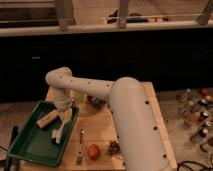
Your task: Wipe tray with brush
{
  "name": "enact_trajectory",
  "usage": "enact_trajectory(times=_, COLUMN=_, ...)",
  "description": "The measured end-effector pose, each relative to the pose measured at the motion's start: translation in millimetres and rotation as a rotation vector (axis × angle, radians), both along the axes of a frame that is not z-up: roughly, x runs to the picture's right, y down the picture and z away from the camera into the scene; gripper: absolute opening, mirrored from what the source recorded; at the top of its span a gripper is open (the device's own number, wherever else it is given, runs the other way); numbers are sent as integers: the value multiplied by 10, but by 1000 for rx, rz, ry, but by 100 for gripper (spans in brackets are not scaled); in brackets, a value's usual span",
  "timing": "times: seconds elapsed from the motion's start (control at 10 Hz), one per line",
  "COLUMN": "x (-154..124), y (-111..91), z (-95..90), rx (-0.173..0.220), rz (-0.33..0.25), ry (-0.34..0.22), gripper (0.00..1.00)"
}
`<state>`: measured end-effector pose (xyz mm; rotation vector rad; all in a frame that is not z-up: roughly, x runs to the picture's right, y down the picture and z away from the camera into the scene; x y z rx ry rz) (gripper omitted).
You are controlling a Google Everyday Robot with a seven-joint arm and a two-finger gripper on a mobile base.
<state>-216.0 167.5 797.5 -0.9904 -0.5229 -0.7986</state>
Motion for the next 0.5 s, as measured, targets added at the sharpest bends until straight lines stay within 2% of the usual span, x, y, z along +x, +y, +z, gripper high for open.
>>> enact_trajectory(times=0.3, x=55, y=-197, z=216, rx=45, rz=13, ry=72, gripper=0)
enact_trajectory(times=0.4, x=23, y=-247, z=272, rx=61, rz=27, ry=78, gripper=0)
enact_trajectory(times=0.5, x=-90, y=-271, z=306, rx=72, rz=44, ry=60, gripper=0)
